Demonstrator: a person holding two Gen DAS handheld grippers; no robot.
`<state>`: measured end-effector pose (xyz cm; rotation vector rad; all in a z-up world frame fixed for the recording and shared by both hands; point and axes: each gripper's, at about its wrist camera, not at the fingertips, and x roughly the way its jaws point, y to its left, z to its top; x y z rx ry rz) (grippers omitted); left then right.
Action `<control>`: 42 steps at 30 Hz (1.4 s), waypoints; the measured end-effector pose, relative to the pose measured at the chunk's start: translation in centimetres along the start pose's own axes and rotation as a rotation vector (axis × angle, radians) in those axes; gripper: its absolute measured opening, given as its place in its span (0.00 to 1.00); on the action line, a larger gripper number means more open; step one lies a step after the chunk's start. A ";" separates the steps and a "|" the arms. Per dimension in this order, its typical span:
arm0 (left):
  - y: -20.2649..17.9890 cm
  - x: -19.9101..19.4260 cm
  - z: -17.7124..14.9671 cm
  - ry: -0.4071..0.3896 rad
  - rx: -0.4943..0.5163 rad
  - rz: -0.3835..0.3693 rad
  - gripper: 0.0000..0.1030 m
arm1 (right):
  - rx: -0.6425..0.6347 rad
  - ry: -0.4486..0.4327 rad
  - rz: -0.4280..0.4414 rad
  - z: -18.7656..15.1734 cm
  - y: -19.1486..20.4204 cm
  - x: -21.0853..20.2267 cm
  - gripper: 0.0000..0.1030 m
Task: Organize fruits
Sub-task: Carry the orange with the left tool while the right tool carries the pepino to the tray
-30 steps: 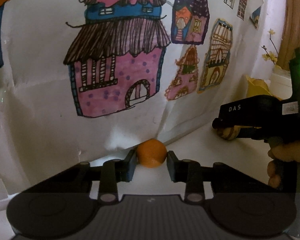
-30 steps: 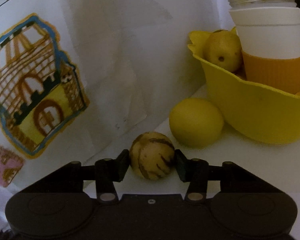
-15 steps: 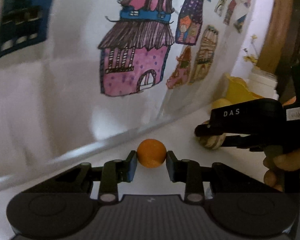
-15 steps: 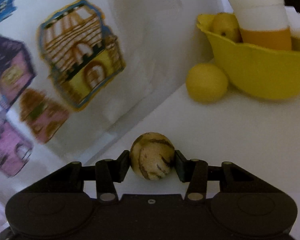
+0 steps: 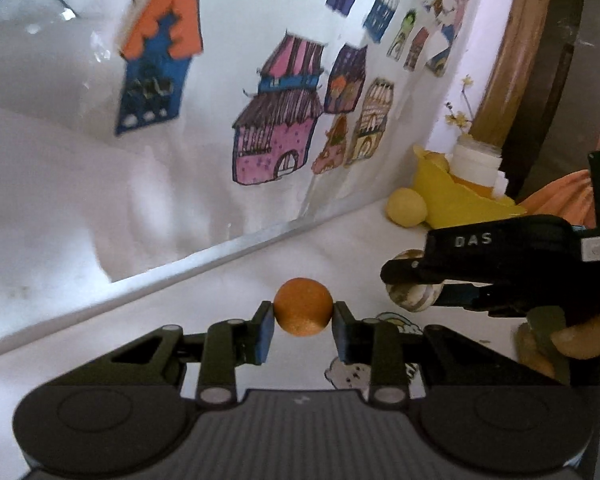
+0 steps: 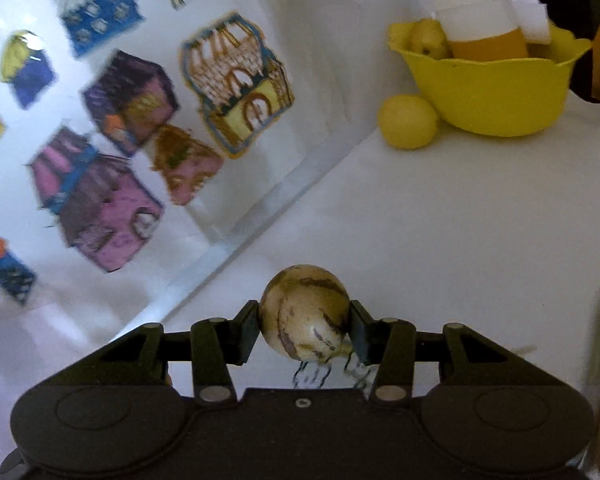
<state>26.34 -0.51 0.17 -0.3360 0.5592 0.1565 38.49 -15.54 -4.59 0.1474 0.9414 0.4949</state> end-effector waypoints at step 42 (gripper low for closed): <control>-17.8 -8.1 -6.2 0.095 0.287 -0.349 0.33 | -0.074 -0.235 -0.285 -17.6 -14.6 -30.0 0.47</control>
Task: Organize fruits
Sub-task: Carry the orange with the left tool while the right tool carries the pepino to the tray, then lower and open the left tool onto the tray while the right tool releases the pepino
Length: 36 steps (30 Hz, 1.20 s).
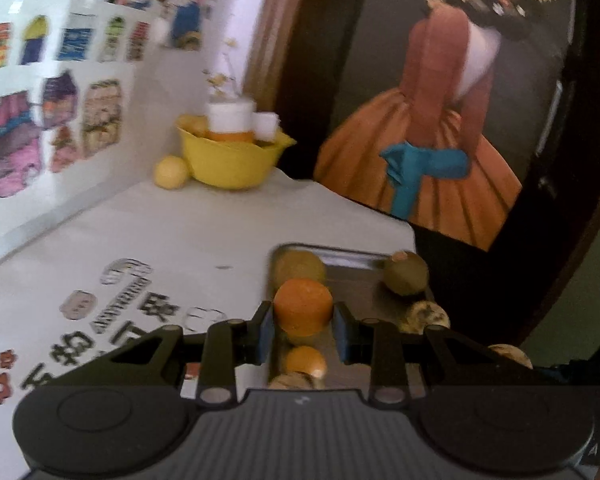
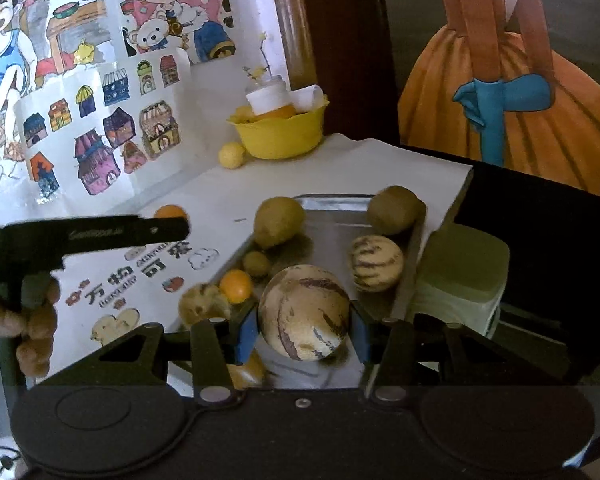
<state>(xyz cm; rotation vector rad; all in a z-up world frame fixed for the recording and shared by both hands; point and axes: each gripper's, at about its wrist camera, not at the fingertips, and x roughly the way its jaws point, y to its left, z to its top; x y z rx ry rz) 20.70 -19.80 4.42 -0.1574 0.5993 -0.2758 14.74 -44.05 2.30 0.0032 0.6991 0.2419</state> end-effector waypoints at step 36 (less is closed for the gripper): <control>-2.8 9.9 -1.1 0.222 0.141 -0.119 0.33 | -0.075 -0.039 -0.182 -6.2 2.9 3.8 0.47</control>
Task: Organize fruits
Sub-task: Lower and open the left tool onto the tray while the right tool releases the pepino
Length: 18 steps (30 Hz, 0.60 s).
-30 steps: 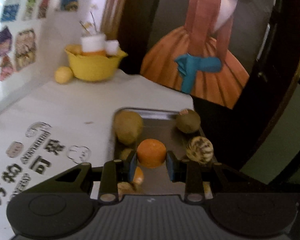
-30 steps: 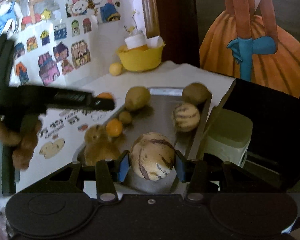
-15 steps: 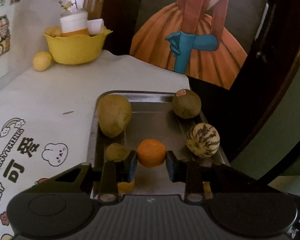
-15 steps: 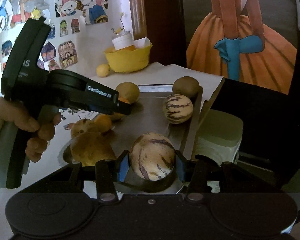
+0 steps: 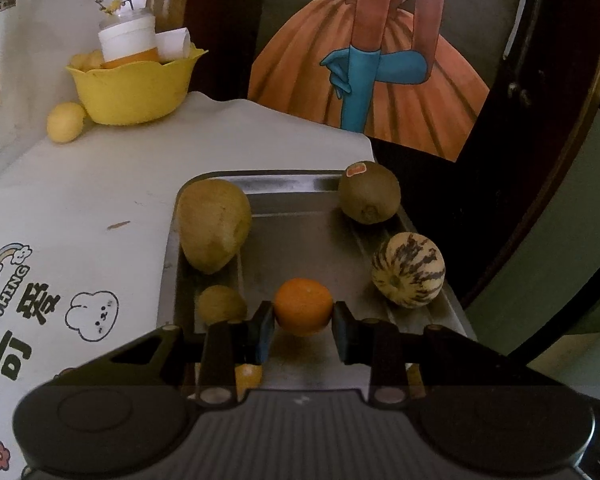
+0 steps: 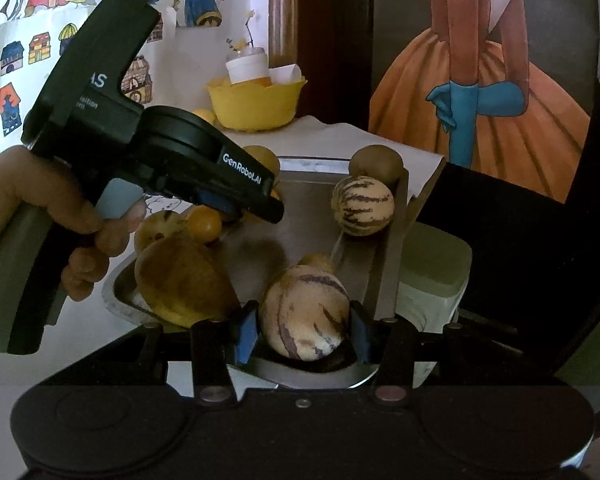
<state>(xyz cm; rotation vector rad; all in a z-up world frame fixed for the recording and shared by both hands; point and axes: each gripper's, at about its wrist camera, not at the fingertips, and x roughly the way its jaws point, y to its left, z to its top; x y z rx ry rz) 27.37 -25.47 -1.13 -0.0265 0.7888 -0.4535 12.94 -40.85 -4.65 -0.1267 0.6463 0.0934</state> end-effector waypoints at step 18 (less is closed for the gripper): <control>0.9 0.7 0.2 0.005 0.012 -0.003 0.34 | 0.023 -0.094 -0.115 -1.2 1.6 0.8 0.48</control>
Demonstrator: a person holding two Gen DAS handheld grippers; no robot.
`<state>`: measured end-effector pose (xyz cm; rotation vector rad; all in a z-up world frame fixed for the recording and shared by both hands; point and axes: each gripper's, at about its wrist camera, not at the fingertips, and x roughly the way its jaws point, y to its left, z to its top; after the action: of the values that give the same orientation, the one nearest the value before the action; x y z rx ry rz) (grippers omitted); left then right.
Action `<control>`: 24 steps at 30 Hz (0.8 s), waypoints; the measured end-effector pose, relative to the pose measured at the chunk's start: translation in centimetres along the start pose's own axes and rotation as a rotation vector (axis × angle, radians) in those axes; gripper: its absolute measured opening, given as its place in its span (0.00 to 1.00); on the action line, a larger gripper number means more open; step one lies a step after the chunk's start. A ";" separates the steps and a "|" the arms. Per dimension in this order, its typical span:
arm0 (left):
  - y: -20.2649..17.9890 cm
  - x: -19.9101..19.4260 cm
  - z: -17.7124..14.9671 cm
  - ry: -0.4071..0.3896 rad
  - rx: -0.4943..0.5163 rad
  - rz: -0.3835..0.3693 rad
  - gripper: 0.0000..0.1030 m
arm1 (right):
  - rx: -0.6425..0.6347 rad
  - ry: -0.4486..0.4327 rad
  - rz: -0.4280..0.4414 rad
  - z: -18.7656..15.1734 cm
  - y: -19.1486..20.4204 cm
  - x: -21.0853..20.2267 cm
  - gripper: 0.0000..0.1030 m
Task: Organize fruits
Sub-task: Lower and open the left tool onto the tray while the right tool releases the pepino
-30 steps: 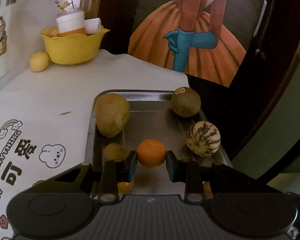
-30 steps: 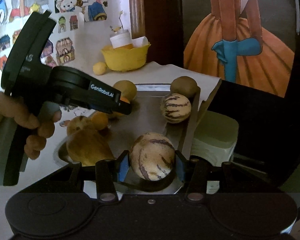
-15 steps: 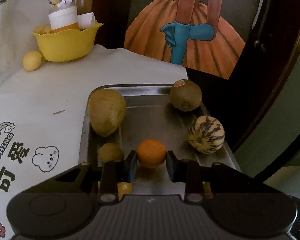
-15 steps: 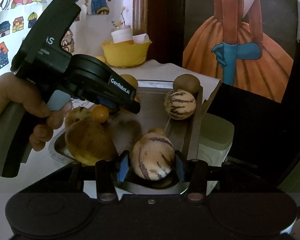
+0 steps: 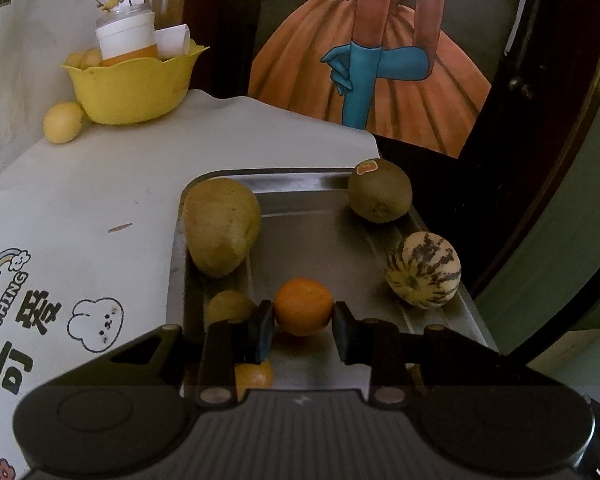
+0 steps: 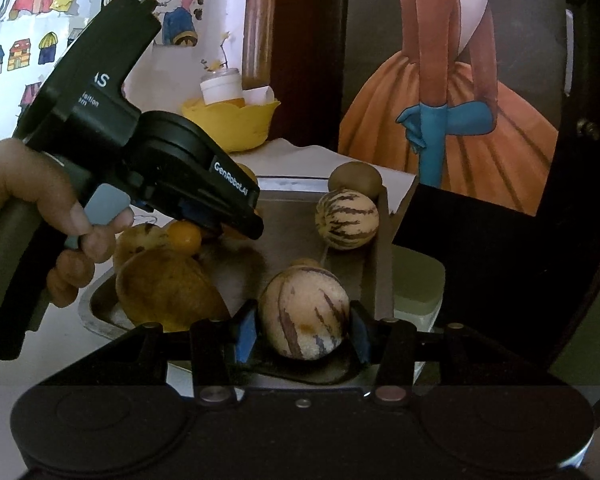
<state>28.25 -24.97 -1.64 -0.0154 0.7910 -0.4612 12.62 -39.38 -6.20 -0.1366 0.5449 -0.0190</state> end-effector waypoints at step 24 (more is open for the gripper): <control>0.5 -0.9 0.2 0.000 -0.052 -0.024 0.46 | 0.057 -0.033 -0.043 -0.3 0.3 -0.7 0.56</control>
<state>28.04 -24.19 -0.99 -0.0729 0.8038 -0.4638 11.86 -39.04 -6.10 -0.0931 0.5082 -0.0734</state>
